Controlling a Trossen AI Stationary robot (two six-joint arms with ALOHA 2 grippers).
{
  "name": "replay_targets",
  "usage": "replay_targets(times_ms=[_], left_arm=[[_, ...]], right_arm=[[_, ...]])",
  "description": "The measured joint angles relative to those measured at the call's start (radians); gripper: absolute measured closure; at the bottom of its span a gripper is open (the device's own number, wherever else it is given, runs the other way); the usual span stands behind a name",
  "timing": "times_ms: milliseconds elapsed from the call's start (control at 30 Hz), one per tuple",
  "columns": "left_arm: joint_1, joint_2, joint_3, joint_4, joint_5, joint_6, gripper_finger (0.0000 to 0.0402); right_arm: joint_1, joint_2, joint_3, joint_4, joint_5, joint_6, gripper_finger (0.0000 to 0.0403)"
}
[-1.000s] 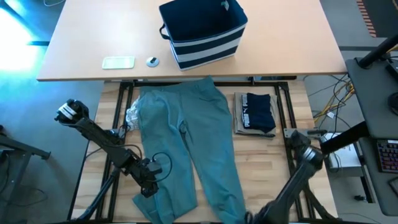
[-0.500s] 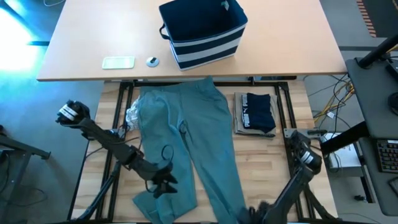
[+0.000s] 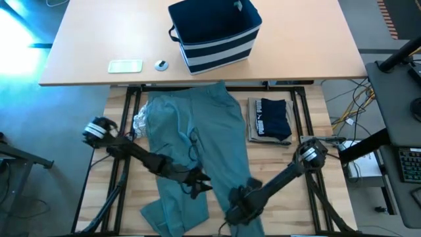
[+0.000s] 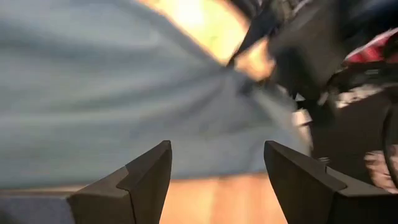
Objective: Fold Laundry from Bin
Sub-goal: Fold the blue pants
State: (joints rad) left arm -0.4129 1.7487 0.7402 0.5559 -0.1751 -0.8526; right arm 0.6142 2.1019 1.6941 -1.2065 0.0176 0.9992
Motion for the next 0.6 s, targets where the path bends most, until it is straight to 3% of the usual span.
replay_targets(times_ms=[133,200,367,433,600], left_arm=[[0.03,0.111,0.106,-0.085,0.001,-0.004,0.0163],[0.047,0.145,0.158,-0.128,0.002,-0.005,0.0163],[0.089,0.2,0.301,-0.298,0.001,0.051,0.0163],[0.101,0.225,0.353,-0.364,0.0,0.087,0.0163],[0.113,0.24,0.421,-0.51,0.001,0.112,0.0163]], right_arm=[[-0.014,-0.029,-0.025,-0.34,0.015,-0.084,0.0254],[-0.018,-0.062,-0.043,-0.369,0.011,-0.085,0.0259],[0.012,-0.21,-0.104,-0.075,-0.006,0.057,0.0272],[0.034,-0.243,-0.14,0.077,0.037,0.126,0.0276],[0.072,-0.247,-0.25,0.352,0.087,0.262,0.0288]])
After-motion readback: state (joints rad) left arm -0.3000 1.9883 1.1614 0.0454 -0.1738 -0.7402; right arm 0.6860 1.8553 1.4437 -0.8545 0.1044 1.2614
